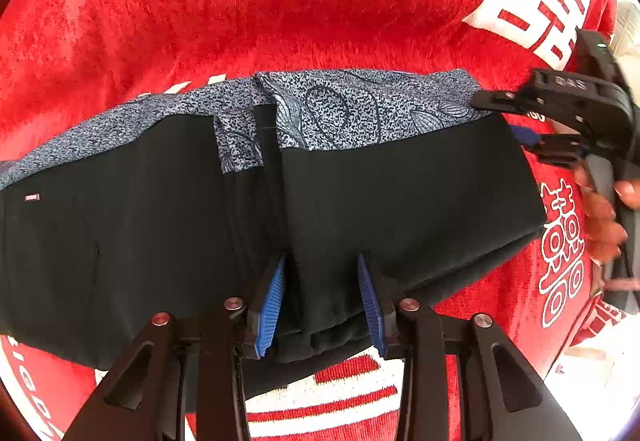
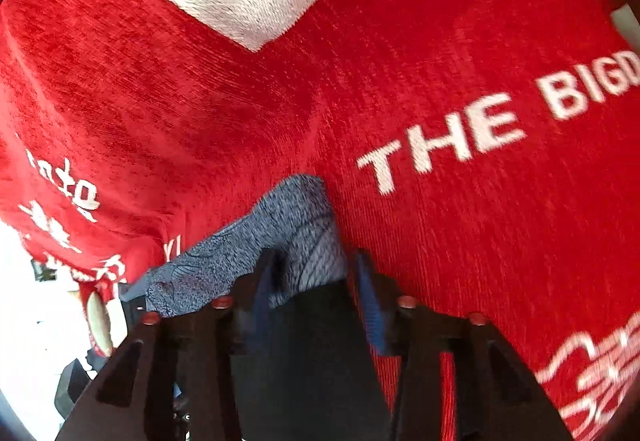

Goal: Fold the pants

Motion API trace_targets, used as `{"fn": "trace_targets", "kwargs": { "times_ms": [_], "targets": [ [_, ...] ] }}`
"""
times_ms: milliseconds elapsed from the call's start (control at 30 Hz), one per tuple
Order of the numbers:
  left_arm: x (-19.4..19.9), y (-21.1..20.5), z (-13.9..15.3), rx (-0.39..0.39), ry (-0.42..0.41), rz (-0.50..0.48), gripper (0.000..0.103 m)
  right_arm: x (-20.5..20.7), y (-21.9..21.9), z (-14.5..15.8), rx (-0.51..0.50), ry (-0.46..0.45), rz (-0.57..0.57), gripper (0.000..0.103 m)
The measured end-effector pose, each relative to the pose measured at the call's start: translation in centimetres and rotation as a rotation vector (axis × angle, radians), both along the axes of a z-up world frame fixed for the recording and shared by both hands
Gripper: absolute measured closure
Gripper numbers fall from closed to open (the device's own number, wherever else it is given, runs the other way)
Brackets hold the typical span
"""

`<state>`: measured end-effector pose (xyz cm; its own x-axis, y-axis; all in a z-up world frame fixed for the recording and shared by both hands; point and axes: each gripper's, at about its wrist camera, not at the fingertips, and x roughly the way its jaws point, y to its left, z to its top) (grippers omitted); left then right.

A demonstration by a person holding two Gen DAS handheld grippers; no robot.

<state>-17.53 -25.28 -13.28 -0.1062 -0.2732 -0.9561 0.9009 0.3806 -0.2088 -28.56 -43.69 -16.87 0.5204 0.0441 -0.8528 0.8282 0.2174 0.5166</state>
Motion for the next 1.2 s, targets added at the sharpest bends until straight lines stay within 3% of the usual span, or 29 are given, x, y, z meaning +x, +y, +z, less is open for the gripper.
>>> {"fn": "trace_targets", "kwargs": {
  "times_ms": [33,67,100,300,467,600,800,1200],
  "targets": [
    [0.2,0.2,0.2,0.005,-0.016,0.011,0.048,0.1,0.8,1.1,-0.036,0.022,0.02,0.052],
    [0.7,0.9,0.5,0.016,-0.05,0.043,0.028,0.2,1.3,1.9,-0.06,0.038,0.036,0.052],
    [1.1,1.2,0.8,0.014,-0.061,0.065,0.019,0.4,2.1,3.1,-0.102,0.07,0.06,0.052],
    [4.0,4.7,0.9,0.041,-0.012,0.172,0.019,2.8,7.0,5.7,-0.208,0.147,0.186,0.052],
    [5.4,7.5,0.8,0.086,-0.056,0.213,0.019,8.3,12.7,5.6,-0.279,0.195,0.354,0.052],
    [6.9,9.8,0.7,0.104,-0.049,0.267,0.019,11.8,15.5,4.9,-0.284,0.196,0.423,0.052],
    [9.1,12.9,0.6,0.112,-0.041,0.328,0.019,13.1,17.5,3.1,-0.225,0.257,0.46,0.05],
    [12.2,16.5,0.1,0.086,0.008,0.423,0.019,11.9,18.1,3.0,-0.251,0.285,0.424,0.047]
  ]
}}
